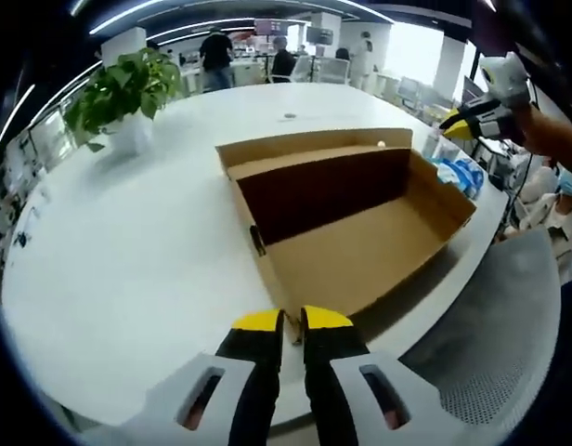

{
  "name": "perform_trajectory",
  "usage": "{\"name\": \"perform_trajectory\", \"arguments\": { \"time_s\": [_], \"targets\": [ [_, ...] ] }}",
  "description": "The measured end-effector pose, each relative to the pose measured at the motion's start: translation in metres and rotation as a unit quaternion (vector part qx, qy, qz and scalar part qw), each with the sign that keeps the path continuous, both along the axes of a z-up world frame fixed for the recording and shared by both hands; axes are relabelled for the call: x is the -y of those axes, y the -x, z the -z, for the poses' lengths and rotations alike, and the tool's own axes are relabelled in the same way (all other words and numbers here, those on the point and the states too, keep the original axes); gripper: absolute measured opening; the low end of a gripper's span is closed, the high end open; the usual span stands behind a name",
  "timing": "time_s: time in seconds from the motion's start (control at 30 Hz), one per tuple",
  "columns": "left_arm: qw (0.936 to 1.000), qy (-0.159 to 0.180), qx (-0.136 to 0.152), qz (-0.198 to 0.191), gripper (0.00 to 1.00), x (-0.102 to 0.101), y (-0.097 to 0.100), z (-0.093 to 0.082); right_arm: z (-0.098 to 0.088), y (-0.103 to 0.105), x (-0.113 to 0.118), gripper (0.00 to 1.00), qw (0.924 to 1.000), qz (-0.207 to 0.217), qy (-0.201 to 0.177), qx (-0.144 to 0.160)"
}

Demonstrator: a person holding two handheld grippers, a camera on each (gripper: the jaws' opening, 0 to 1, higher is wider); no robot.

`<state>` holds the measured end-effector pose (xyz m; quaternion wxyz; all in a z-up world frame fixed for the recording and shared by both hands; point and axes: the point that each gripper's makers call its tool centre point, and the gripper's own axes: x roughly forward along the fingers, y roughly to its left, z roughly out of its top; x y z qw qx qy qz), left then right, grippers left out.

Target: Operate the shoe box by opening the lid, removing the specified soft item, and placing it in the target area until the item is outside and the box remains undamaged.

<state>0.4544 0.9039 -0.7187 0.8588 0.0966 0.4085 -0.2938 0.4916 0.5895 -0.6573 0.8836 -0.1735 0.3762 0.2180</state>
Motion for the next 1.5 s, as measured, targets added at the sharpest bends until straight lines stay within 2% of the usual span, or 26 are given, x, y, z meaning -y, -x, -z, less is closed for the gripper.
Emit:
{"name": "perform_trajectory", "arguments": {
  "time_s": [0.2,0.43,0.6,0.7,0.8,0.83,0.93,1.03,1.3,1.4,1.5],
  "targets": [
    [0.9999,0.003,0.001,-0.016,0.04,0.000,0.000,0.001,0.004,-0.001,0.002,0.14,1.0000,0.005,-0.005,-0.001],
    [0.9993,0.009,0.015,-0.032,0.04,0.000,0.000,0.001,0.009,-0.007,0.007,0.13,0.9996,0.021,-0.015,-0.004],
    [0.9991,0.009,0.019,-0.036,0.04,0.000,0.000,0.000,0.009,-0.030,0.015,0.13,0.9945,0.078,-0.069,-0.011],
    [0.9991,0.008,0.020,-0.036,0.04,0.000,0.000,0.000,0.007,-0.047,0.019,0.12,0.9938,0.088,-0.068,-0.011],
    [0.9991,0.007,0.020,-0.037,0.04,0.000,0.000,0.000,0.009,-0.064,0.016,0.13,0.9879,0.114,-0.099,-0.035],
    [0.9991,0.006,0.020,-0.036,0.04,0.000,0.000,0.000,0.011,-0.069,0.018,0.13,0.9891,0.111,-0.091,-0.033],
    [0.9990,0.006,0.021,-0.040,0.04,0.000,0.000,0.000,0.025,-0.078,0.019,0.13,0.9885,0.112,-0.079,-0.063],
    [0.9988,0.007,0.022,-0.043,0.04,-0.001,0.000,0.001,0.036,-0.084,0.018,0.14,0.9834,0.130,-0.088,-0.091],
    [0.9988,0.006,0.023,-0.042,0.03,0.000,0.001,0.000,0.051,-0.107,0.017,0.11,0.9847,0.118,-0.065,-0.111],
    [0.9988,0.005,0.021,-0.044,0.03,0.000,0.001,0.001,0.060,-0.112,0.018,0.12,0.9824,0.118,-0.062,-0.131],
    [0.9988,0.004,0.022,-0.044,0.03,0.000,0.001,0.001,0.069,-0.113,0.016,0.12,0.9765,0.131,-0.072,-0.155]
  ]
}}
